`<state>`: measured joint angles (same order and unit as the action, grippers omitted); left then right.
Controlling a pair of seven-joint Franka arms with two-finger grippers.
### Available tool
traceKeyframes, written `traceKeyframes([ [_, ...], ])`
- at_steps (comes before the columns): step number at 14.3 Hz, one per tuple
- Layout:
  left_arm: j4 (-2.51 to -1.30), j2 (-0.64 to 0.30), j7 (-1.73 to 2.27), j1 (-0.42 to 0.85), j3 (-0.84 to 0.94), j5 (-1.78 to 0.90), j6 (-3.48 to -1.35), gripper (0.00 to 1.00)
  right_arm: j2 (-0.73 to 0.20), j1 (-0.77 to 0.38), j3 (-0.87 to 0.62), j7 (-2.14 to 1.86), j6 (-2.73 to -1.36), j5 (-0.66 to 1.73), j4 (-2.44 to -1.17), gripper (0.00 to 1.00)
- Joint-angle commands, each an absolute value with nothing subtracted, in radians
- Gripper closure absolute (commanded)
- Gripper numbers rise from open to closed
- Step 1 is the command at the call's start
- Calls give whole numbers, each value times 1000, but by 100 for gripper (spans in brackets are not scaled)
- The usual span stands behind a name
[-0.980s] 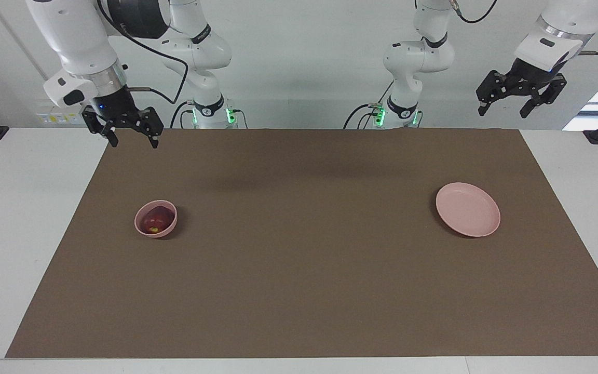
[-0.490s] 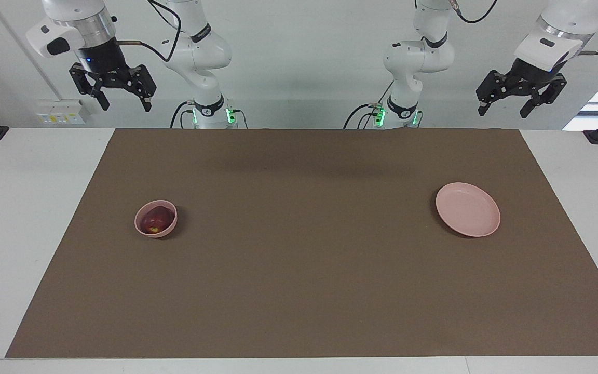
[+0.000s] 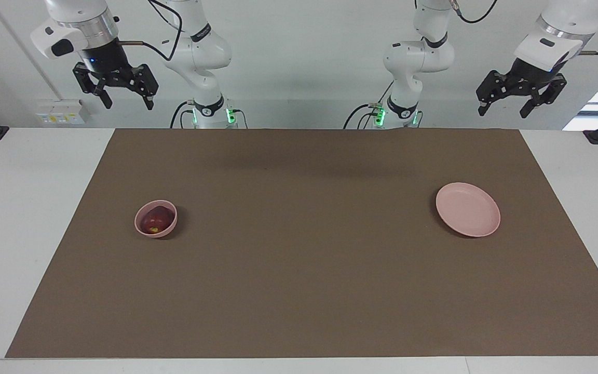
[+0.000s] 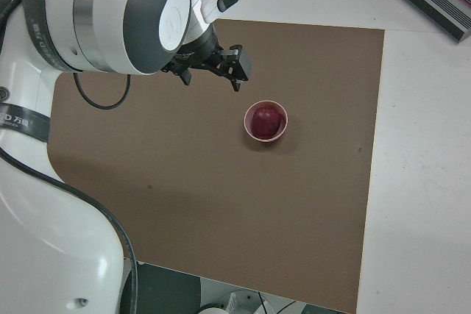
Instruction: Move apple from plate to bowl
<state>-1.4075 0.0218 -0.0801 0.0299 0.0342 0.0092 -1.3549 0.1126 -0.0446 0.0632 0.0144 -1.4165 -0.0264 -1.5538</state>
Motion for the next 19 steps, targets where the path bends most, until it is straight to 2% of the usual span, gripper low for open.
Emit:
traceKeyframes([
  [1, -1439, 48, -97, 18, 38, 20, -1364, 0, 124, -20, 60, -11, -1425, -23, -1591, 0],
  [19, -1437, 46, -94, 18, 38, 18, -1371, 0, 132, -15, 61, -67, -1428, -35, -1609, 0],
])
